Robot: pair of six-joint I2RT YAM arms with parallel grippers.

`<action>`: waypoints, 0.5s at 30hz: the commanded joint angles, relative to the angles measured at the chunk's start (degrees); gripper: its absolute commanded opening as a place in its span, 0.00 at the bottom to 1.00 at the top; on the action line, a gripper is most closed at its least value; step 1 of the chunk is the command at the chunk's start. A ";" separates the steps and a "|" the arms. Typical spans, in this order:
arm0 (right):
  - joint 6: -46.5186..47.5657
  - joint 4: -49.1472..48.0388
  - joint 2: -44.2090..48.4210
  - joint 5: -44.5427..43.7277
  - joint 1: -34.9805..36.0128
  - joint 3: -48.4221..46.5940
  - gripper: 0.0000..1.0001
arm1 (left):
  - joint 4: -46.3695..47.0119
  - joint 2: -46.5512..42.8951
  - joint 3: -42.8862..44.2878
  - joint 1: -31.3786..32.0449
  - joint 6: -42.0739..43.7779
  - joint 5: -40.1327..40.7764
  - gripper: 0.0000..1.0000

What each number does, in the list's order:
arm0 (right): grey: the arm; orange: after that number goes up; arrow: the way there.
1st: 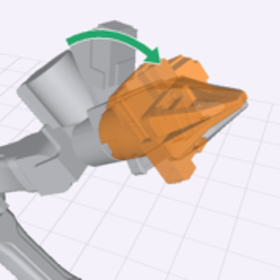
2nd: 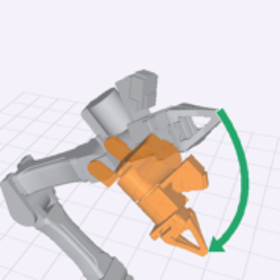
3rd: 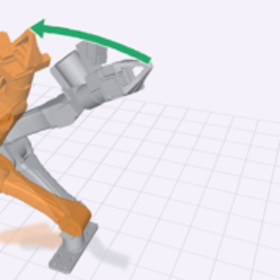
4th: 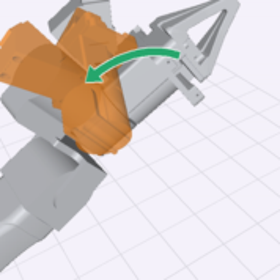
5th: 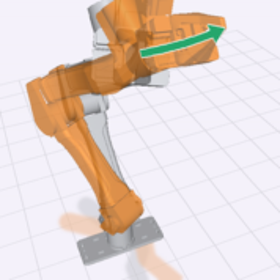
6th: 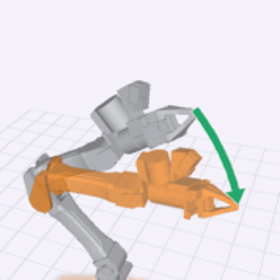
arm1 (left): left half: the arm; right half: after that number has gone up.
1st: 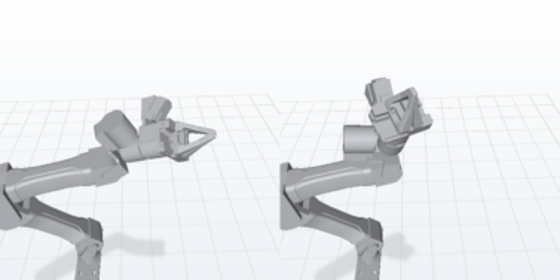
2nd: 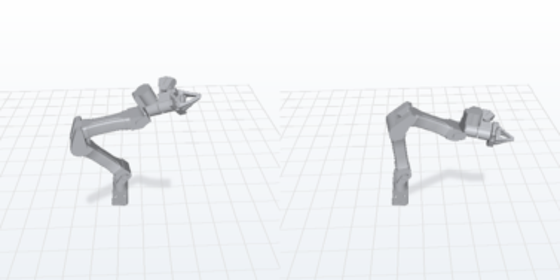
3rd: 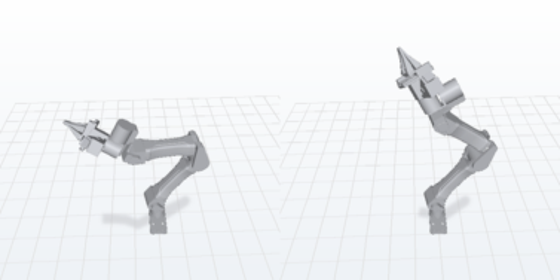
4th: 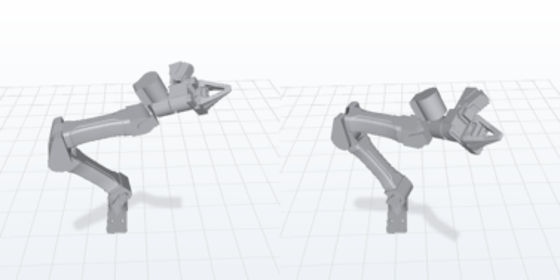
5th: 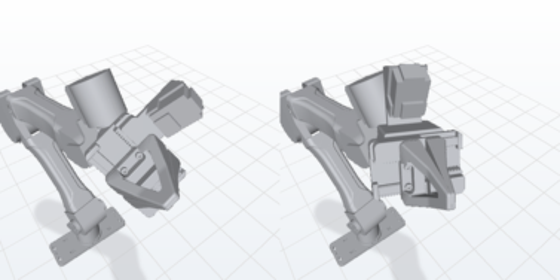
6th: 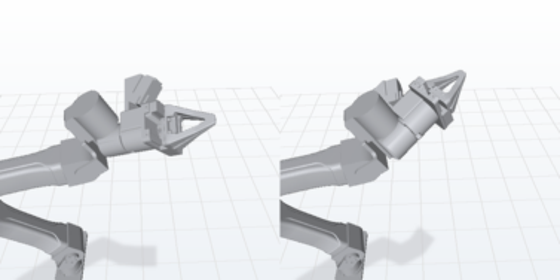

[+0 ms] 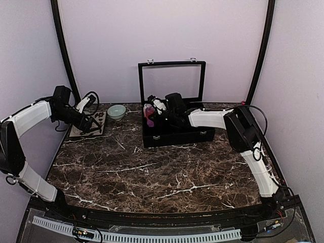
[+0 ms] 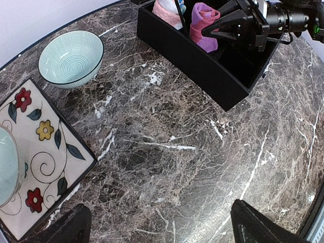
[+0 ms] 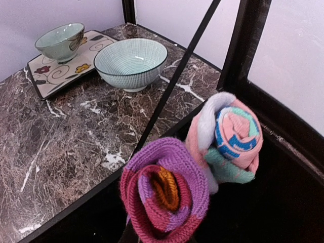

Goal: Roll the socks
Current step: Place the sock in the storage box.

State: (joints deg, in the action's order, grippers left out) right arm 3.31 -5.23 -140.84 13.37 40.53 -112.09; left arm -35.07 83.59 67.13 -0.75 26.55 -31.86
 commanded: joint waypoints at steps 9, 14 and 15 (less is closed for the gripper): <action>1.64 3.54 -1.62 1.56 1.13 -2.16 0.28 | 1.98 -0.48 0.19 -0.29 -1.14 1.42 0.99; 1.28 4.92 -0.96 0.80 1.13 -2.58 0.46 | 2.63 -0.80 0.16 -0.27 -1.53 2.03 0.99; 1.19 5.15 -0.66 1.02 1.13 -2.60 0.52 | 2.76 -0.88 0.25 -0.26 -1.77 1.86 0.99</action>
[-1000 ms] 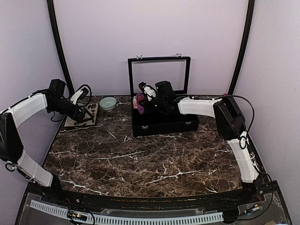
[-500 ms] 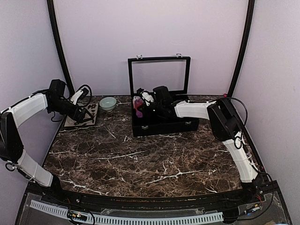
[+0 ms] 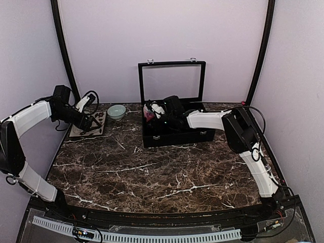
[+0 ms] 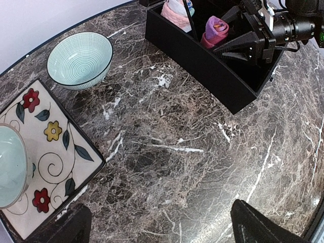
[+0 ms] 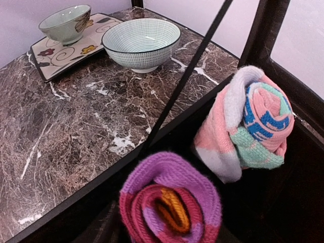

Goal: Roll the socks
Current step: Place the sock in the storage box.

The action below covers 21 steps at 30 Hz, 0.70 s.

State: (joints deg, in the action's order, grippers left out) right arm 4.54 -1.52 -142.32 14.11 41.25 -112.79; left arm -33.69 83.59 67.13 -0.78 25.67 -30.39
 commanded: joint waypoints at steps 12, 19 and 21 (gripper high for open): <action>-1.65 1.89 10.41 -1.24 0.38 3.44 1.00 | 0.95 -1.53 1.97 -0.28 -0.82 1.66 0.99; -3.70 6.13 16.38 -4.39 0.28 5.94 0.99 | 2.76 -1.42 2.90 -0.26 -2.22 5.17 0.99; -5.14 5.40 20.29 -7.62 -0.04 9.23 0.99 | 6.07 -1.82 1.48 -0.33 -3.51 5.97 0.99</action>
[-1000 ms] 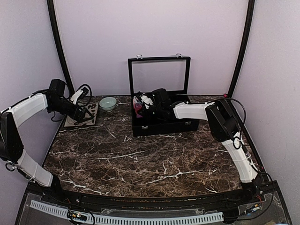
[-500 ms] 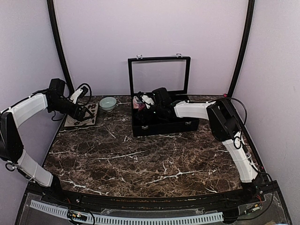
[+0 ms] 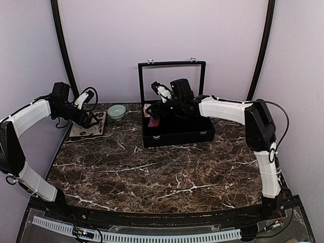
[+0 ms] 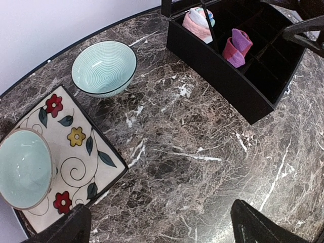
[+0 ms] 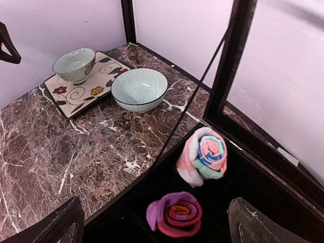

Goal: Roll the socks
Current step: Place the sock in the storage box, then reset both arms

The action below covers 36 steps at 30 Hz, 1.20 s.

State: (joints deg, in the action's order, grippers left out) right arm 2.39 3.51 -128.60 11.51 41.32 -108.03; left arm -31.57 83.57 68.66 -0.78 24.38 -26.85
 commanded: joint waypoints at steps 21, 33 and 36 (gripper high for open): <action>5.78 -61.28 46.47 -65.47 -17.00 81.20 0.99 | 76.75 1.55 -40.07 -2.08 -17.37 11.33 0.99; 2.18 -60.41 47.77 -60.42 -25.35 86.19 0.99 | 102.14 5.28 -53.62 -2.44 -18.99 14.55 0.99; -2.06 -64.79 49.67 -53.99 -28.01 92.20 0.99 | 103.77 5.86 -53.98 -2.42 -19.02 14.57 0.99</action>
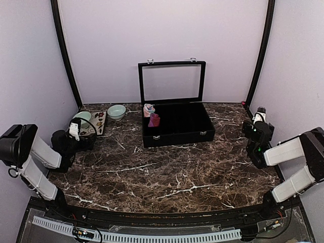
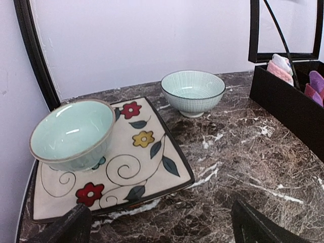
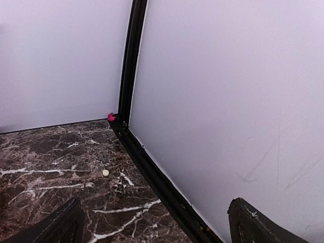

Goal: Roll the socks
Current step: Reset both arms

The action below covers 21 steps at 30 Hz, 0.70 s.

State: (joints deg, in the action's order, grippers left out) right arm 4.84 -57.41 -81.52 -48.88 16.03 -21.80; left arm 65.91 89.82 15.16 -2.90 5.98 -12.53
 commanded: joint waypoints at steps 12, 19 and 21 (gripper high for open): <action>-4.68 -23.25 -5.36 33.00 -11.98 13.29 1.00 | 7.40 -0.05 -0.44 -0.23 -0.89 0.93 0.99; -5.55 -23.43 -6.85 33.01 -12.95 11.91 1.00 | 7.31 0.04 -0.44 -0.24 -0.81 1.04 0.99; -6.00 -19.99 -6.02 32.60 -12.99 11.09 1.00 | 7.26 -0.05 -0.40 -0.20 -0.78 1.11 0.99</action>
State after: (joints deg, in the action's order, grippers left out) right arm -0.08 -77.10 -87.96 -17.30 3.44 -9.41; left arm 71.20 90.00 15.16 -2.90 5.52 -11.79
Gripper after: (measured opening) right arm 0.996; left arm 0.988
